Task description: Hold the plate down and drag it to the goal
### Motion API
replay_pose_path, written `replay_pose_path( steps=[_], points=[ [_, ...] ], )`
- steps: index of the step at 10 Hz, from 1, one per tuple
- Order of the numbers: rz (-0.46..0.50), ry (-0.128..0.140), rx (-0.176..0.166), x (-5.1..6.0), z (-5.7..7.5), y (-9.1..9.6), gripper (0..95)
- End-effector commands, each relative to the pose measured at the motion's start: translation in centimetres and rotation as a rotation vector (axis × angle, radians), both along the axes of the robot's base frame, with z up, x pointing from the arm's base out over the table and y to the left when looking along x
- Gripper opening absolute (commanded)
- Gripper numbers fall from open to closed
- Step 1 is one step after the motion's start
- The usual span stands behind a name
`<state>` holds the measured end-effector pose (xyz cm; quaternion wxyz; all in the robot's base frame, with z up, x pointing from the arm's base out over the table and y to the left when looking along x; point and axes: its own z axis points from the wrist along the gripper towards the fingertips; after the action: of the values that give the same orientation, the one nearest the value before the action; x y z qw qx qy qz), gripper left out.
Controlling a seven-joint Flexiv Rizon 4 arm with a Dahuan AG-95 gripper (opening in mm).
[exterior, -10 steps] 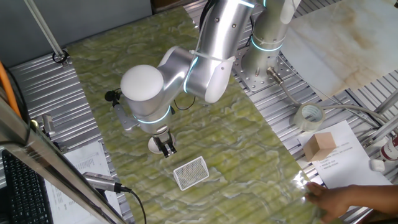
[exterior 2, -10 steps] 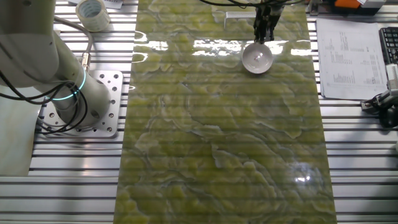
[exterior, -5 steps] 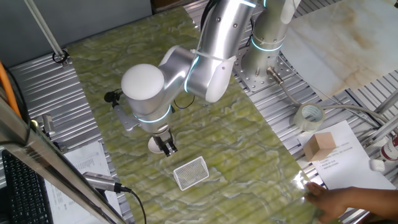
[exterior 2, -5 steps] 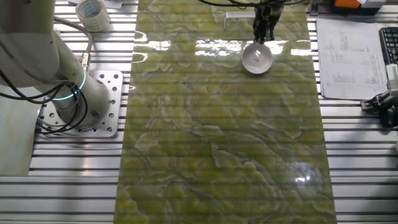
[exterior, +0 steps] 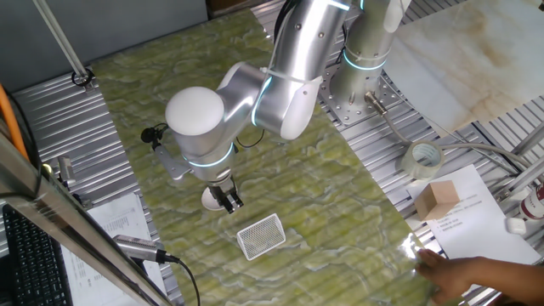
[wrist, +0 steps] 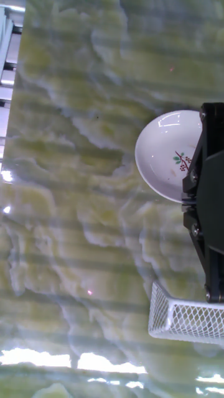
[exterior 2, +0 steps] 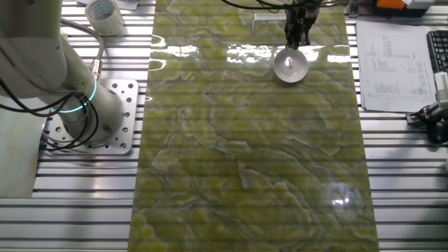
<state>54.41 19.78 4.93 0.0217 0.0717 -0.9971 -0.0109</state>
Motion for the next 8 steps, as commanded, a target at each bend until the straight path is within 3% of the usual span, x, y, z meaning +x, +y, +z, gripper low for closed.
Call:
replay_pose_path(
  steps=[1,5,8],
  points=[
    [-0.008,-0.003,0.0,0.2,-0.2,0.6,0.0],
    [-0.036,0.008,0.004,0.6,0.3,2.6,0.0],
    [-0.055,0.049,0.0,0.5,0.3,3.7,0.0]
  ],
)
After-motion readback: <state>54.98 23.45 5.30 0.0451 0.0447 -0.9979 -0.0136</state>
